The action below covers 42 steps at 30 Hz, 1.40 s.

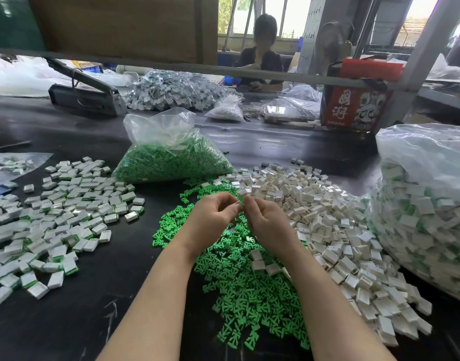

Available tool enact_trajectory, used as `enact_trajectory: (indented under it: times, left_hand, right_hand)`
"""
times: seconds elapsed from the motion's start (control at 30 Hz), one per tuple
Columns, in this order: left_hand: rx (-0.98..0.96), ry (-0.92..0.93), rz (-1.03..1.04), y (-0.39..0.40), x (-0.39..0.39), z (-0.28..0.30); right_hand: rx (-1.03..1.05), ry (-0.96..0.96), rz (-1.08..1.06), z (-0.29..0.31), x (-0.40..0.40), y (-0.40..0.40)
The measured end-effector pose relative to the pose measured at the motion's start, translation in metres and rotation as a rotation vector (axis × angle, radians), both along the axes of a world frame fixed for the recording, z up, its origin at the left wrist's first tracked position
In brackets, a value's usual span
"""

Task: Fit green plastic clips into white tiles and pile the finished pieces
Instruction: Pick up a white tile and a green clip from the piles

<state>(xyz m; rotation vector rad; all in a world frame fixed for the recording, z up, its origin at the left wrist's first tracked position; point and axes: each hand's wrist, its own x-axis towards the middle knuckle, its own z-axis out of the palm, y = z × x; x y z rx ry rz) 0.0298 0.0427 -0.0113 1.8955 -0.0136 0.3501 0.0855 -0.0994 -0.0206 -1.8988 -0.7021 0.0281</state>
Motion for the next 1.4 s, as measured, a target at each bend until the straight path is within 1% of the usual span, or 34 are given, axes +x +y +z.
enact_trajectory:
  times: [0.1,0.23,0.33,0.47,0.57,0.67,0.87,0.97,1.13,1.4]
  left_hand:
    - [-0.038,0.056,-0.037,0.001,0.000,-0.002]
    - [-0.253,0.145,-0.107,-0.006,-0.001,-0.006]
    - [-0.250,0.141,-0.131,-0.006,-0.001,-0.008]
    - [-0.283,0.101,-0.156,-0.004,-0.001,-0.010]
    - [-0.272,0.133,-0.177,-0.005,-0.001,-0.011]
    - [-0.307,0.176,-0.165,-0.008,-0.002,-0.010]
    - [-0.128,0.168,-0.098,-0.006,-0.001,-0.012]
    - [-0.086,0.179,-0.088,-0.005,0.000,-0.013]
    - [-0.012,0.186,-0.085,-0.012,0.004,-0.015]
    - [0.089,0.189,-0.037,-0.019,0.012,-0.021]
  right_hand:
    - [0.132,0.093,0.044,-0.001,0.001,0.000]
    - [0.173,0.154,0.082,0.000,0.000,-0.001]
    - [0.165,0.188,0.085,0.000,0.001,-0.002]
    - [0.088,0.188,0.078,0.001,0.001,-0.003]
    - [0.144,0.219,0.067,0.003,0.000,-0.003]
    - [0.072,0.162,0.047,0.004,-0.001,-0.002]
    - [-0.085,0.001,-0.013,0.004,-0.004,0.004]
    - [-0.120,-0.026,-0.036,0.002,-0.005,0.006]
    - [-0.277,-0.091,-0.075,-0.003,-0.005,0.007]
    - [-0.304,-0.115,-0.165,-0.009,-0.004,0.010]
